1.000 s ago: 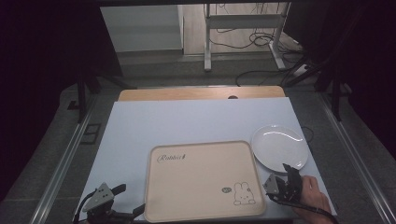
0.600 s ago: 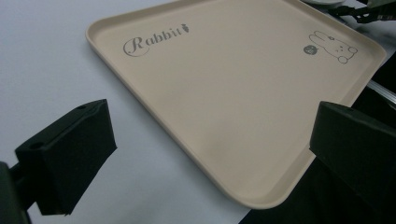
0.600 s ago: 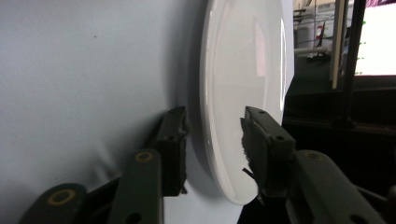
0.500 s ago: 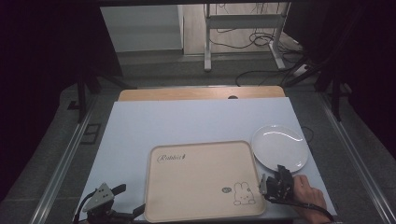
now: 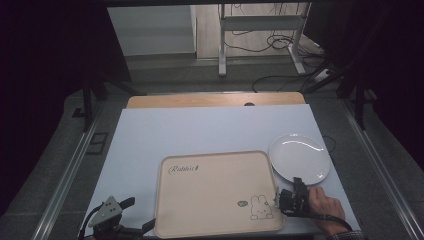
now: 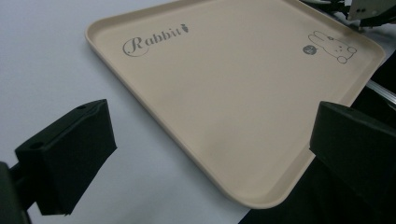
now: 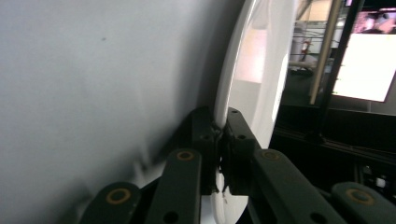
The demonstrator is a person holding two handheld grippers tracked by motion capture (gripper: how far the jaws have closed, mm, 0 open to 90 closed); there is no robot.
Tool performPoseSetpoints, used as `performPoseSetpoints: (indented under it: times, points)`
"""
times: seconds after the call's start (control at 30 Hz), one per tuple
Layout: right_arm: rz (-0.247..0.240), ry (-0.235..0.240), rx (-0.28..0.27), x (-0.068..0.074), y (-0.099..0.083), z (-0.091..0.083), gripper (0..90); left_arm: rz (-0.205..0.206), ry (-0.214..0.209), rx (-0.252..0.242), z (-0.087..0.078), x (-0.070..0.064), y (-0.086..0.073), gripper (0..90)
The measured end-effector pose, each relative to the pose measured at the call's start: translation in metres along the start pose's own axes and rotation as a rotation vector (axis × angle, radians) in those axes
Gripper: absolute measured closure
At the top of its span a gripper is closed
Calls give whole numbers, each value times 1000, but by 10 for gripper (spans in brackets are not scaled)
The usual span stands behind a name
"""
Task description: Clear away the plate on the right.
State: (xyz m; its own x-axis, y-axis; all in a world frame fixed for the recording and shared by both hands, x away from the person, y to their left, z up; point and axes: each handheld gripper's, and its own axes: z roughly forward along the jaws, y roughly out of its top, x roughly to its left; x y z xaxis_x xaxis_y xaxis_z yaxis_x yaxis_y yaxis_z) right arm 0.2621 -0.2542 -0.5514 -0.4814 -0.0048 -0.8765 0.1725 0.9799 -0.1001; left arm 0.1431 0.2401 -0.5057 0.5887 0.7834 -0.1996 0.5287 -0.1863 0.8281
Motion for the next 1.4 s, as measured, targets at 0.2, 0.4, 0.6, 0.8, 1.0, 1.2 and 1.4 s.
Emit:
performPoseSetpoints:
  times: [0.2,0.4,0.6,0.8,1.0,1.2,1.4]
  points:
    - [34,-33,6,-5,-1,-3,863,-1,0,-1,0,0,0,0]
    - [48,-59,2,-7,-3,-6,858,-1,0,-1,0,0,0,0]
    - [57,-88,2,-10,-4,-10,858,-3,0,-2,-1,0,0,0]
    - [58,-101,-4,-11,-3,-15,856,-4,2,-2,-1,1,0,0]
    - [64,-121,-21,-12,0,-23,856,-5,2,-1,-1,1,0,0]
    - [54,-137,-53,-11,7,-33,855,-5,2,-2,-1,1,0,0]
    - [61,-114,-117,-12,15,-42,855,-6,2,-2,-1,1,0,0]
